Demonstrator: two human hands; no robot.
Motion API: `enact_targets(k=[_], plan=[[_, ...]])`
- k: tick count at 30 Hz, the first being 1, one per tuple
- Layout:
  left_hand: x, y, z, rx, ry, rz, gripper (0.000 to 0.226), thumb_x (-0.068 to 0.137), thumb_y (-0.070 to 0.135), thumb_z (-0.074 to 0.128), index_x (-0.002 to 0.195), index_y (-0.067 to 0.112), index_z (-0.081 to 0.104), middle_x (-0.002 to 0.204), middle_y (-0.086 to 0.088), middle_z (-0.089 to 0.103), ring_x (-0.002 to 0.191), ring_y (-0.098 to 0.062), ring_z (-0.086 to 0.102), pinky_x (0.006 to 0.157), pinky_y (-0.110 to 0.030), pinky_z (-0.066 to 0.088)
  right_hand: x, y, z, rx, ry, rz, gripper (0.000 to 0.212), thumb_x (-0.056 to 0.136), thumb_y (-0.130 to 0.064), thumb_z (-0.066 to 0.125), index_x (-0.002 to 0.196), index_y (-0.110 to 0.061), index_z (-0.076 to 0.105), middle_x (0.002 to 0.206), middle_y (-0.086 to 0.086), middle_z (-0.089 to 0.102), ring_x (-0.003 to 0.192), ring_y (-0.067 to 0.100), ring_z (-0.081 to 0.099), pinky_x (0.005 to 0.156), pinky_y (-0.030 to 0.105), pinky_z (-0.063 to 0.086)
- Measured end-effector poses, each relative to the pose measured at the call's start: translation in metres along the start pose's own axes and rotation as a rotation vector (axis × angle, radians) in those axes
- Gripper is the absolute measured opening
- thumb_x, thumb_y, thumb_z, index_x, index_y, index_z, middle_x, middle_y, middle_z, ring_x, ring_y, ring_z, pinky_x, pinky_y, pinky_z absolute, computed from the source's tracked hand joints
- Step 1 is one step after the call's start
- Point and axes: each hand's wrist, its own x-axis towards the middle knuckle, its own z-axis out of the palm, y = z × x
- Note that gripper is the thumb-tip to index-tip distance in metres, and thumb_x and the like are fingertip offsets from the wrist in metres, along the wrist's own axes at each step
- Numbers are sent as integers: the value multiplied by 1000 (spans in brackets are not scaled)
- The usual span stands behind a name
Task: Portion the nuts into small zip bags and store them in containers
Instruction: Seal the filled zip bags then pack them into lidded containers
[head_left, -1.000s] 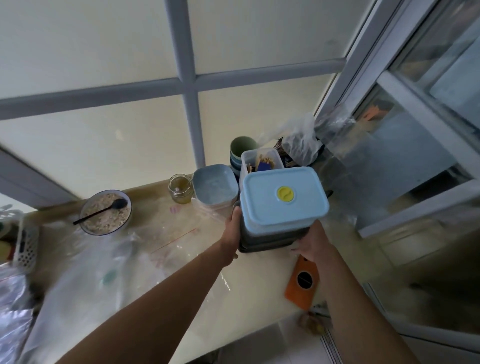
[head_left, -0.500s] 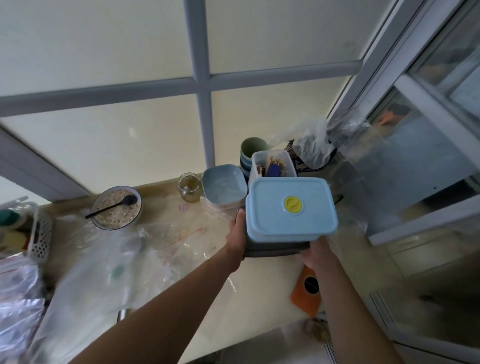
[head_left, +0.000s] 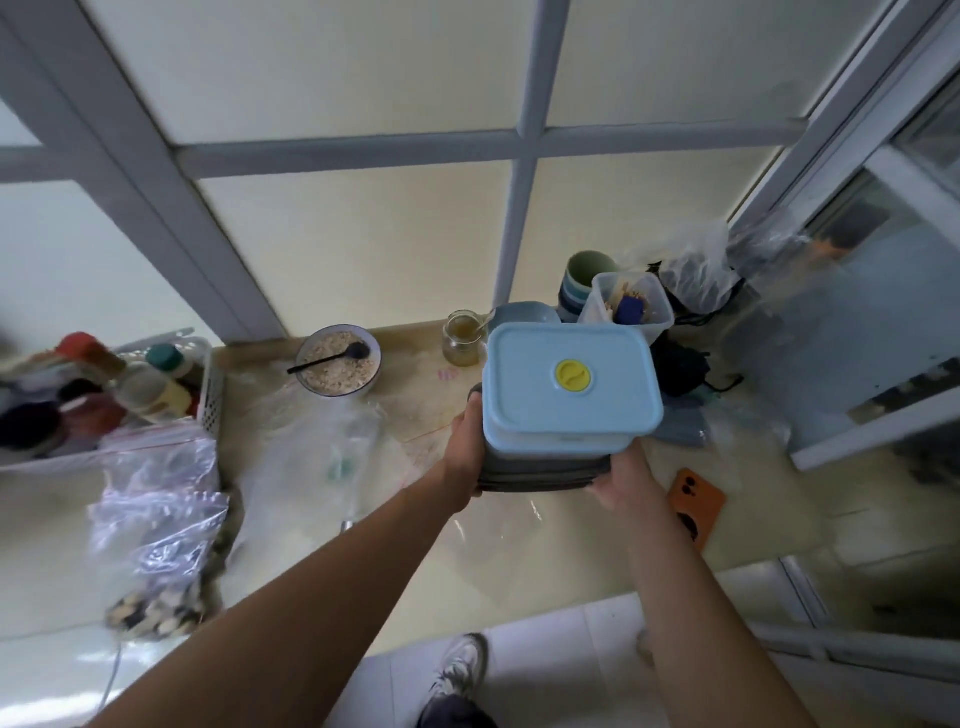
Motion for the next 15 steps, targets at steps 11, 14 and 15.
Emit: enact_targets(k=[11, 14, 15], plan=[[-88, -17, -142, -9, 15, 44, 45, 103, 59, 23, 91, 31, 56, 93, 5, 63, 76, -9, 60, 62, -26, 48, -90, 43, 122, -62, -92, -22, 39, 102, -37, 51, 131, -14, 65, 131, 15, 67, 124, 40, 61, 109, 61, 45], [-124, -16, -187, -19, 9, 103, 47, 106, 50, 24, 85, 25, 56, 71, 3, 67, 45, -2, 63, 36, -18, 45, -113, 53, 162, -87, -130, 38, 28, 98, -40, 56, 108, -20, 73, 121, 12, 73, 118, 38, 65, 108, 59, 47], [-129, -16, -202, -29, 11, 102, 47, 106, 51, 26, 85, 24, 57, 72, 1, 67, 46, -3, 63, 37, -17, 46, -120, 57, 176, -105, -138, 53, 27, 97, -42, 57, 106, -22, 74, 120, 11, 73, 118, 37, 65, 107, 59, 47]])
